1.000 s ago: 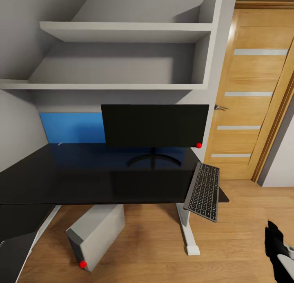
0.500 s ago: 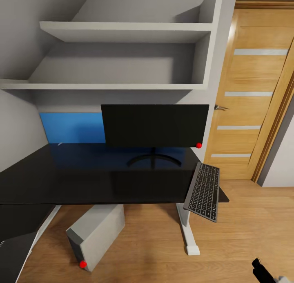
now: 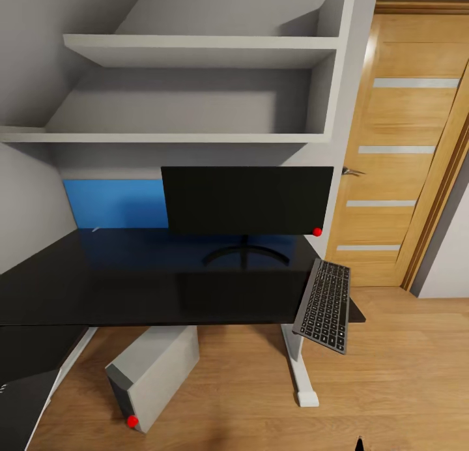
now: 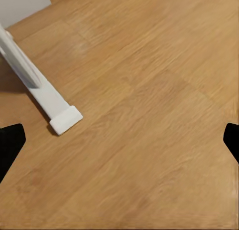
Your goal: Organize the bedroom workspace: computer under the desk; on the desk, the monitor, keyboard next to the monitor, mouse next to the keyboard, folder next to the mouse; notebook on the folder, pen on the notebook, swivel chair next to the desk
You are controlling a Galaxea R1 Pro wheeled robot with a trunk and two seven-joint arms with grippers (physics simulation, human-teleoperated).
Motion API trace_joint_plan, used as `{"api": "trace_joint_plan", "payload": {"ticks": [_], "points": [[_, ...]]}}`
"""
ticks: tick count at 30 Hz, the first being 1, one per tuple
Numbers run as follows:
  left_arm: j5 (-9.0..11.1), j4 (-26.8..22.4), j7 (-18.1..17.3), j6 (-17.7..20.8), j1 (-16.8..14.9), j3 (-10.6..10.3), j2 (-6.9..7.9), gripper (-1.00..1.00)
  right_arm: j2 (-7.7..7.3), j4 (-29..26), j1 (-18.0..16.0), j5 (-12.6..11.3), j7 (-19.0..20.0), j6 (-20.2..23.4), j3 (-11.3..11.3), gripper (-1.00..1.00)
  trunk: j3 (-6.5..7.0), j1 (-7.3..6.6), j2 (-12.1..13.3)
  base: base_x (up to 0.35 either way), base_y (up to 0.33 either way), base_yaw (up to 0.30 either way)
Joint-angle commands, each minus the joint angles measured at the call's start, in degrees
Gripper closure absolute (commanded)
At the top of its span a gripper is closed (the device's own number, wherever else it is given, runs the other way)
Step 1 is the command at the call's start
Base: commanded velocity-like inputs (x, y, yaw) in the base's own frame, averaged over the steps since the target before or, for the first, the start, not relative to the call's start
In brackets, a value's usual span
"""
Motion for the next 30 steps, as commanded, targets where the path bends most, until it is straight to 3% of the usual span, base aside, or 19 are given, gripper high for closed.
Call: {"api": "trace_joint_plan", "payload": {"ticks": [1, 10, 30], "points": [[0.5, -0.1, 0.5, -0.1, 0.0, -0.4, 0.09, -1.00, 0.06, 0.7, 0.0, 0.2, -0.1, -0.3, 0.2, -1.00, -0.06, 0.00, 0.0, 0.000, 0.000, 0.000], [0.4, -0.1, 0.4, -0.1, -0.1, -0.5, 0.09, -1.00, 0.91, 1.5, 0.0, 1.1, 0.1, -0.6, 0.4, -1.00, -0.06, 0.00, 0.0, 0.007, -0.013, 0.000], [0.6, 0.0, 0.4, -0.1, -0.1, -0.4, 0.09, -1.00, 0.93, 1.8, 0.0, 1.0, 0.1, -0.6, 0.3, -1.00, -0.06, 0.00, 0.0, 0.055, -0.317, 0.000]]}}
